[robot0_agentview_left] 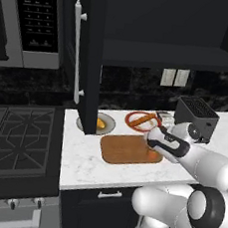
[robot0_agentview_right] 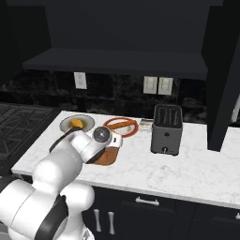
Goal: From the different types of pastries on the counter, select a croissant and place it on the cutting board. Then retrieve a jar of jam from the cabinet and place it alongside the croissant on the cutting board.
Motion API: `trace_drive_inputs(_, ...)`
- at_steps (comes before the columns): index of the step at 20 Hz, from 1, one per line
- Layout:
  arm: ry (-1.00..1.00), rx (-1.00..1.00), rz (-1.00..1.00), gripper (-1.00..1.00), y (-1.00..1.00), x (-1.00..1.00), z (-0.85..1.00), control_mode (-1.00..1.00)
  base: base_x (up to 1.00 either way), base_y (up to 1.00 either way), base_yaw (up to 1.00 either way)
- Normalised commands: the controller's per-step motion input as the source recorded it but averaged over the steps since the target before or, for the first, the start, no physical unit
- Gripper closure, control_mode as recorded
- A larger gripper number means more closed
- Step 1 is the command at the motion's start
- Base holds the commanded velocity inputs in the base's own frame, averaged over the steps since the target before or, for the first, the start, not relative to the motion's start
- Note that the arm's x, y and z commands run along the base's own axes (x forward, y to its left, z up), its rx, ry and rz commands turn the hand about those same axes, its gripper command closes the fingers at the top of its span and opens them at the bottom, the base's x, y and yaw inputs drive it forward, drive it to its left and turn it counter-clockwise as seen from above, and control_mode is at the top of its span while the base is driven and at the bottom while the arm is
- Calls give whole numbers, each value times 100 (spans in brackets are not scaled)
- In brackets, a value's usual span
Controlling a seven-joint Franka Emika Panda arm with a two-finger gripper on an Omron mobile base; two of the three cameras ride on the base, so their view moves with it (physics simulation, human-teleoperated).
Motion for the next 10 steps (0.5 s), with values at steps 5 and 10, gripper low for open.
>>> trace_drive_inputs(5, 24, -27, -7, -100, 100, 19, -4, -100, 0, 0, 0)
trace_drive_inputs(10, 25, -34, -3, -100, 100, 34, 6, -100, 0, 0, 0)
